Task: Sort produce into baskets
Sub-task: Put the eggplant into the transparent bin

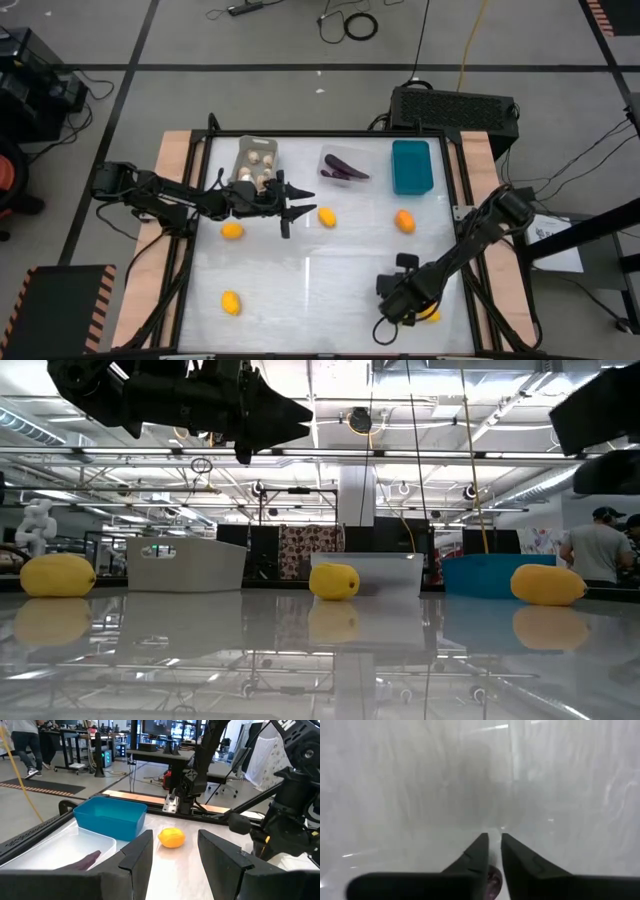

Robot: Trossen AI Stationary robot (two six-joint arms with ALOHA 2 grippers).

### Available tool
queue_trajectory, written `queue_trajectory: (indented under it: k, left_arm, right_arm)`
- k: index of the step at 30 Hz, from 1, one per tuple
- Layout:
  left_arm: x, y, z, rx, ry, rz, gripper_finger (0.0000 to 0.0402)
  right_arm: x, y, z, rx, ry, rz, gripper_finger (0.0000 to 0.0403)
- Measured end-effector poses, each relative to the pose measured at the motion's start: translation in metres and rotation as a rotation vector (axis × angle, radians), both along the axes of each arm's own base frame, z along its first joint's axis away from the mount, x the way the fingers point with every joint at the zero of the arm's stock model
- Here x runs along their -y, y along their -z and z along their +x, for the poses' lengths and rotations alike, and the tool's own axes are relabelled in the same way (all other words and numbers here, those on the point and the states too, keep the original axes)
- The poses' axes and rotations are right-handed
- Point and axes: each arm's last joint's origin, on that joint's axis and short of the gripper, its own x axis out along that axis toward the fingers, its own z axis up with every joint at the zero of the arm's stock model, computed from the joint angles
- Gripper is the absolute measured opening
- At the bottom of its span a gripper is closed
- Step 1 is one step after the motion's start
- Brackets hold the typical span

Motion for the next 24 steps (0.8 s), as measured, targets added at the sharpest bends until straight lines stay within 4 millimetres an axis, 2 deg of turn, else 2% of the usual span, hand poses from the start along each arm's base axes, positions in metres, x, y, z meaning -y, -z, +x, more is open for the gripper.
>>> queue_trajectory:
  k: [5, 9, 13, 19, 24]
  left_arm:
    - [0.0, 0.0, 0.0, 0.0, 0.0, -0.001, 0.0163]
    - [0.0, 0.0, 0.0, 0.0, 0.0, -0.001, 0.0164]
    - [0.0, 0.0, 0.0, 0.006, 0.001, -0.026, 0.0164]
    - [0.003, 0.0, 0.0, 0.003, 0.01, -0.047, 0.0164]
    - [0.007, 0.0, 0.0, 0.005, 0.022, -0.054, 0.0164]
  right_arm:
    - [0.005, -0.01, 0.001, 0.028, 0.013, 0.025, 0.0006]
    - [0.007, -0.021, -0.001, 0.05, 0.027, 0.056, 0.0013]
    - [0.008, -0.034, -0.005, 0.049, 0.047, 0.13, 0.0056]
    - [0.01, -0.055, -0.016, 0.072, 0.147, 0.198, 0.0157]
    - [0.003, -0.058, -0.031, 0.056, 0.175, 0.154, 0.0229]
